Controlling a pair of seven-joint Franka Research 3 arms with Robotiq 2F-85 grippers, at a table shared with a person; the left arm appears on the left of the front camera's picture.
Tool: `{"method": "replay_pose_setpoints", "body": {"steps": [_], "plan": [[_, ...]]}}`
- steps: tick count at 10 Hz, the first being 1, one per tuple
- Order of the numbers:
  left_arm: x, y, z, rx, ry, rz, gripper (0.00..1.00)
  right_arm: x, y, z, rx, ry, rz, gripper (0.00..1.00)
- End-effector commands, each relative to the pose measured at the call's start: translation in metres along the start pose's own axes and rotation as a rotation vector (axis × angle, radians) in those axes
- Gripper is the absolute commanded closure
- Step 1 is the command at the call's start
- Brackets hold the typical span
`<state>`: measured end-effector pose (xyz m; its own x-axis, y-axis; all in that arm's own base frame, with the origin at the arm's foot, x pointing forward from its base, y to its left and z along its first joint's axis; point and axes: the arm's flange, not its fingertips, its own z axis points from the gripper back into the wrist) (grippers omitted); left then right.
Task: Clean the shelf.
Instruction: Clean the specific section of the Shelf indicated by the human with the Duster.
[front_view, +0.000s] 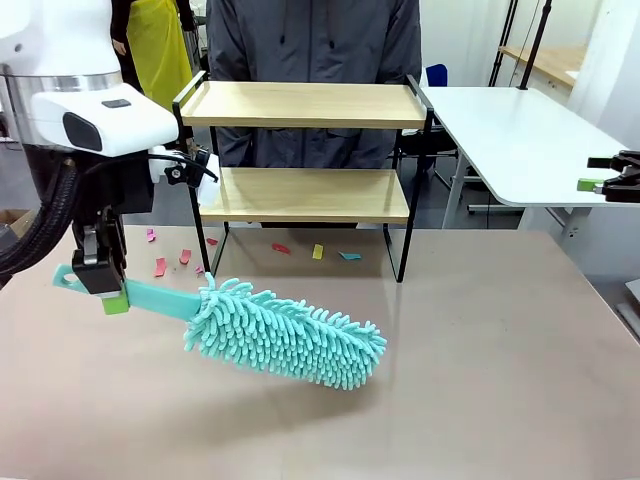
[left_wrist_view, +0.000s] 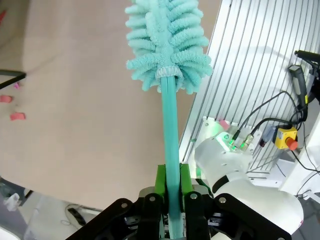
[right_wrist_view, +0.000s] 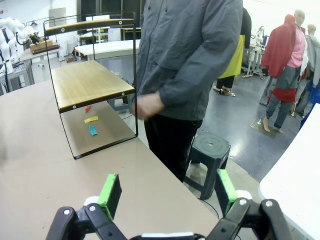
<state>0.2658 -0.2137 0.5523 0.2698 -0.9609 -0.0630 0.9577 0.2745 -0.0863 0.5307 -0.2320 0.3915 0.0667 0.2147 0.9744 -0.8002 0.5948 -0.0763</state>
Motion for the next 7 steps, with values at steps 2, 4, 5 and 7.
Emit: {"method": "replay_pose_setpoints", "body": {"steps": [2,4,5,7], "plan": [[0.0002,-0.0001,0.0045,0.012,-0.004,0.004,0.87,0.0057,-0.0008,-0.0012,-0.013,0.023,-0.006,0.0],[0.0002,-0.0001,0.0045,0.012,-0.004,0.004,0.87,0.0057,-0.0008,-0.0012,-0.013,0.023,-0.006,0.0],[0.0002,-0.0001,0.0045,0.012,-0.004,0.004,0.87,0.0057,-0.0008,-0.0012,-0.013,0.023,-0.006,0.0],[0.0002,-0.0001,0.0045,0.012,-0.004,0.004,0.87,0.0057,-0.0008,-0.0012,-0.013,0.023,-0.006,0.0]]}}
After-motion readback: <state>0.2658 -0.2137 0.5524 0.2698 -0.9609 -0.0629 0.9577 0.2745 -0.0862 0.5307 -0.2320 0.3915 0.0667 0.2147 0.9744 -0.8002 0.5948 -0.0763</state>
